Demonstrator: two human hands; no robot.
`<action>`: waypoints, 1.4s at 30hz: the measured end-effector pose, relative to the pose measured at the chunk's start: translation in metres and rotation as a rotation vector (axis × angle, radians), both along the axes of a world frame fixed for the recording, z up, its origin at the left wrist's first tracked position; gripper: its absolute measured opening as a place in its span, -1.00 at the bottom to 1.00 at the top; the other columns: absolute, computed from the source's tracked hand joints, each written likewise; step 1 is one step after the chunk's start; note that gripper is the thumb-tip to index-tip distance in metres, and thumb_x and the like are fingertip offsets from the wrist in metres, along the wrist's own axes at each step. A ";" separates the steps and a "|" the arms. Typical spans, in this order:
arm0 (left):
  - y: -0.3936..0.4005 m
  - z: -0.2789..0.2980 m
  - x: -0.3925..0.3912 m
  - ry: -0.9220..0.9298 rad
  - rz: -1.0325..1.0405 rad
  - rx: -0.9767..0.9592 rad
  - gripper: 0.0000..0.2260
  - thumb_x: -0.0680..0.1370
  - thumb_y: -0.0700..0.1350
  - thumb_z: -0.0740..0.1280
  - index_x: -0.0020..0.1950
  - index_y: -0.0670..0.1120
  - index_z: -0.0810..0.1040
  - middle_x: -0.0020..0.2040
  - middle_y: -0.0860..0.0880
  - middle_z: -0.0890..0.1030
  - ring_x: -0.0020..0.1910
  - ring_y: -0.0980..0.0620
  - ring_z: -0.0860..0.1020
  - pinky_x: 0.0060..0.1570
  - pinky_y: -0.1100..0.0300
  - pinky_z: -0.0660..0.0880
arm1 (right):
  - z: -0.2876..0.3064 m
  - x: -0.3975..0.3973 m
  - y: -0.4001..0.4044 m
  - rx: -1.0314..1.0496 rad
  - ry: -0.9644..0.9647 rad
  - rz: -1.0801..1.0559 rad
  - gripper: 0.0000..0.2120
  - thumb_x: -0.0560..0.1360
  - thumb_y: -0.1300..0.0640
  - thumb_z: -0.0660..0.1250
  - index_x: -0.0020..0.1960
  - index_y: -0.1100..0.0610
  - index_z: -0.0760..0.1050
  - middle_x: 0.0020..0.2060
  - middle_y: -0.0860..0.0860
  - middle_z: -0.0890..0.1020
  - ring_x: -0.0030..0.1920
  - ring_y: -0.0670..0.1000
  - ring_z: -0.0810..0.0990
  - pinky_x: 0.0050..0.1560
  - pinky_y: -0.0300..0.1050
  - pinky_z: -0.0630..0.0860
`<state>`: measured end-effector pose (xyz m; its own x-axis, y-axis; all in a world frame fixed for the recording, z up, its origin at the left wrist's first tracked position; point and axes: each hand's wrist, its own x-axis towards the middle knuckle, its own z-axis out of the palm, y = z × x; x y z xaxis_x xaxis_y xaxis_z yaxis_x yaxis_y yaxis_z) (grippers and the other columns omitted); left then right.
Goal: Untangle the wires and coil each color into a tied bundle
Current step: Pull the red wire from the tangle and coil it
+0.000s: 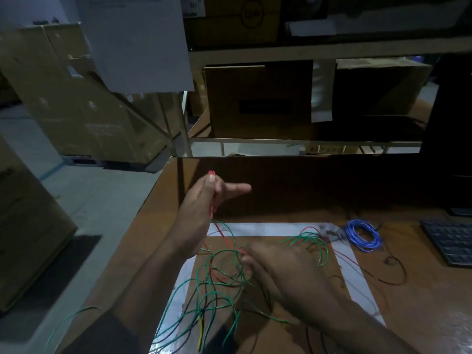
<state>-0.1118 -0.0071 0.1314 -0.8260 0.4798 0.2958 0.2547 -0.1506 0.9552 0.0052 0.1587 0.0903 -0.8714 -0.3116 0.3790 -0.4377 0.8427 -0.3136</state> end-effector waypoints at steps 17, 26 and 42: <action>0.003 0.000 0.028 -0.617 -0.533 0.278 -0.66 0.73 -0.01 0.08 -0.19 -0.05 0.43 -0.38 0.06 0.25 -0.47 0.14 0.12 -0.52 0.32 0.16 | 0.052 -0.048 0.048 -0.460 0.148 -0.288 -0.64 0.54 -0.29 0.24 -0.20 -0.02 0.44 -0.38 -0.07 0.50 -0.35 -0.07 0.47 -0.35 0.06 0.46; -0.014 0.015 0.015 -0.725 -0.763 0.804 -0.71 0.76 0.01 -0.06 0.01 -0.05 0.37 -0.32 0.07 0.24 -0.43 0.14 0.18 -0.49 0.28 0.02 | -0.010 -0.041 0.055 -0.469 -0.012 -0.367 -0.80 0.71 -0.03 0.08 -0.06 -0.05 0.37 -0.34 -0.04 0.48 -0.33 -0.07 0.45 -0.31 0.04 0.37; 0.009 -0.009 0.002 -0.066 0.051 0.178 -0.68 0.78 -0.04 -0.01 -0.09 -0.06 0.40 0.12 -0.30 0.70 0.18 -0.28 0.67 0.31 -0.18 0.49 | 0.013 0.001 -0.004 -0.021 -0.006 0.075 -0.73 0.64 -0.14 0.09 0.19 -0.09 0.49 -0.02 -0.13 0.64 -0.04 -0.06 0.58 -0.15 -0.11 0.45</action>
